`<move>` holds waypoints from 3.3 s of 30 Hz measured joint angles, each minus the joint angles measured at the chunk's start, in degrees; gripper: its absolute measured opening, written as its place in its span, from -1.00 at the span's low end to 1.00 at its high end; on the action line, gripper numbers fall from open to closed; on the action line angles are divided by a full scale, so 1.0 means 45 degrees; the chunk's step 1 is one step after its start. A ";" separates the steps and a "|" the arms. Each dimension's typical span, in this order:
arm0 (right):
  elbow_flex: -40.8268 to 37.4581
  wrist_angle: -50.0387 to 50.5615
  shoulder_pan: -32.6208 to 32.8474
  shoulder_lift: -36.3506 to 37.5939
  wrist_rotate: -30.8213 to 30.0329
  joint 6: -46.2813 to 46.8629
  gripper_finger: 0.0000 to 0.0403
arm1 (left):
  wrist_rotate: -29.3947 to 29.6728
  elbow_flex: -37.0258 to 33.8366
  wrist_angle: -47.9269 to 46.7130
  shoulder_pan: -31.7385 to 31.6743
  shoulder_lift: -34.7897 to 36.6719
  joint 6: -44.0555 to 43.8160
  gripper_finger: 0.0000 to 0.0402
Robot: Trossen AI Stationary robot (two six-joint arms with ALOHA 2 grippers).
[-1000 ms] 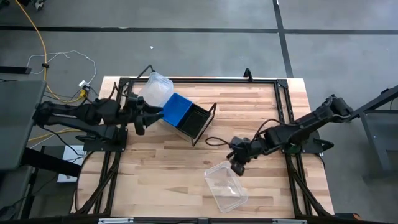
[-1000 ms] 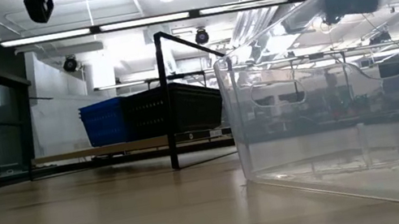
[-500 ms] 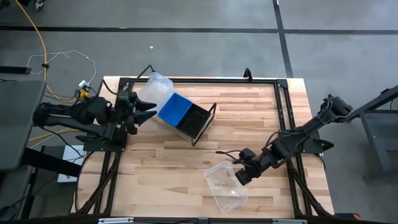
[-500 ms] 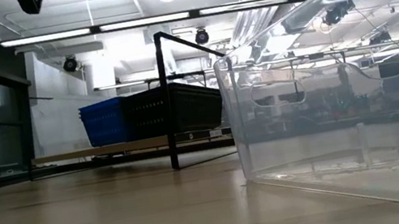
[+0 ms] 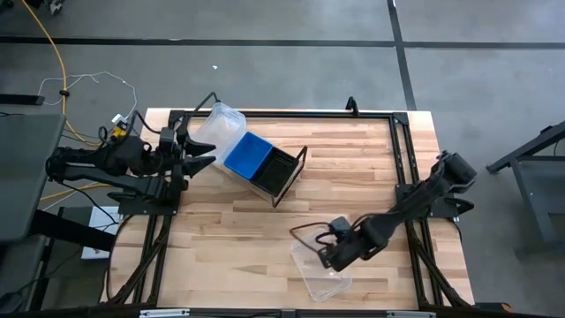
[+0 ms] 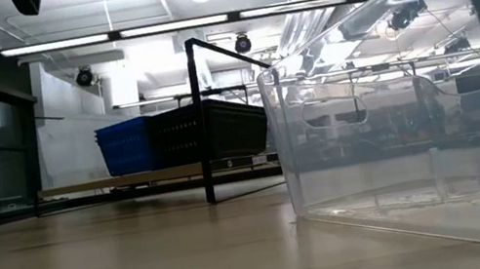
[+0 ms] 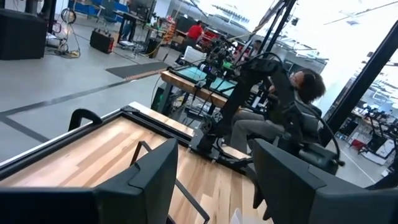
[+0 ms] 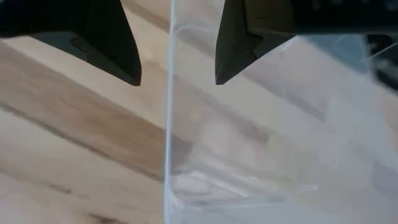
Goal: Stack baskets on shelf by color
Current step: Stack the transparent bin on top of the other transparent bins on the shelf
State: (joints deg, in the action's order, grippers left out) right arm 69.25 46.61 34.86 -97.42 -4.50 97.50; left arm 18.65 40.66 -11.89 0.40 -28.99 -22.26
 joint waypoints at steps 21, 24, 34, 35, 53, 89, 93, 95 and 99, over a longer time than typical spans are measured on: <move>-0.0052 0.0211 0.1032 -0.2117 -0.0330 0.0515 -0.04 | -0.0105 -0.0005 0.0509 0.0002 -0.1895 -0.2678 -0.03; -0.0136 0.0211 0.1253 -0.2095 -0.0537 0.0684 -0.08 | -0.0575 -0.0005 0.1410 0.0005 -0.2427 -0.2664 -0.03; -0.0168 0.1715 0.1475 -0.2025 0.0309 0.0069 -0.94 | -0.1121 0.0765 0.2815 0.0115 -0.4625 -0.1924 -0.03; -0.0170 0.1793 0.1494 -0.1941 0.0303 0.0008 -0.92 | -0.1256 0.0966 0.2782 0.0173 -0.4913 -0.1721 -0.03; -0.0155 0.7189 0.0597 0.2876 -0.5539 0.3406 -1.00 | 0.1556 0.7225 -0.2958 0.0393 -0.9897 0.1258 -0.03; 0.4231 0.7512 -0.6100 0.2393 -1.4210 -0.3171 -1.00 | 0.5219 1.1249 -0.2267 -0.0848 -1.3791 -0.5166 -0.03; 0.4231 0.5923 -0.6307 0.2393 -1.4353 -0.4754 -1.00 | 0.5308 1.1232 -0.1789 -0.1064 -1.3934 -0.5291 -0.03; 0.4231 0.5210 -0.6298 0.2393 -1.4574 -0.5429 -1.00 | 0.5364 1.1269 -0.1644 -0.1244 -1.4108 -0.5289 -0.03; 0.4229 0.4559 -0.6285 0.2393 -1.4531 -0.6139 -1.00 | 0.5274 1.1248 -0.1678 -0.1520 -1.4372 -0.5674 -0.03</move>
State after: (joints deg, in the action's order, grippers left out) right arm 88.28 67.12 6.58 -86.65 -69.89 69.87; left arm 42.39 91.28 -19.44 -6.44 -93.66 -47.80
